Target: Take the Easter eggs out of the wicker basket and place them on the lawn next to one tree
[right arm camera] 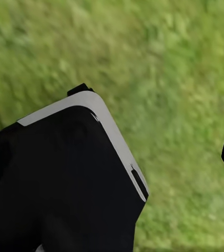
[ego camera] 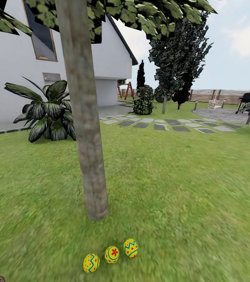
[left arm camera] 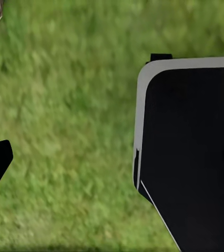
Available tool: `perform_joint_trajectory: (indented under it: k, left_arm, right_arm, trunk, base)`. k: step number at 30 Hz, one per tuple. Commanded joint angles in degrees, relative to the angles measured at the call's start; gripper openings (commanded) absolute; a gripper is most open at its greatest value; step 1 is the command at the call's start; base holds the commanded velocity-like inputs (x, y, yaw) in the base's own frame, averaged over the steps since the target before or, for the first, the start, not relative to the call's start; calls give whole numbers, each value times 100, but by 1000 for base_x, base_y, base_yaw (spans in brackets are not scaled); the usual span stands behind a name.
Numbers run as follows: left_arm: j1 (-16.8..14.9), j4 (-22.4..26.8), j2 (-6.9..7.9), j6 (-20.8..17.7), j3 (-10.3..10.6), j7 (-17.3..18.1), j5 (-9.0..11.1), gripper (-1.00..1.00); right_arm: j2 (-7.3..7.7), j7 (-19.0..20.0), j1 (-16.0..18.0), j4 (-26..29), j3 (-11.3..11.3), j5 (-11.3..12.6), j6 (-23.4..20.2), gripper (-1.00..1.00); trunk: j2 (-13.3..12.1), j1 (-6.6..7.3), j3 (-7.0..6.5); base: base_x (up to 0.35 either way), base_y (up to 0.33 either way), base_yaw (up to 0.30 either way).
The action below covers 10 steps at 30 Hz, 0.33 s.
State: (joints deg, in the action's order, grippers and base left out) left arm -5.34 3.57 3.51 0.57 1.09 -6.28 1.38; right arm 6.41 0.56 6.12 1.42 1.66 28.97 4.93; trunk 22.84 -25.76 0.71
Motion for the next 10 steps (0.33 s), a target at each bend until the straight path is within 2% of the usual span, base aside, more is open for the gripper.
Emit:
perform_joint_trajectory:
  k: [1, 10]
  left_arm:
    - [-2, -2, 0, 6, 13, -13, 14, 100]
    - [-3, 0, -2, 9, 11, -13, 18, 100]
  right_arm:
    - [0, 6, 3, -4, 19, 39, 17, 100]
    - [0, 6, 3, -3, 19, 39, 17, 100]
  trunk:
    - [8, -3, 7]
    - [8, -3, 7]
  base:
    - [0, 0, 0]
    - [0, 0, 0]
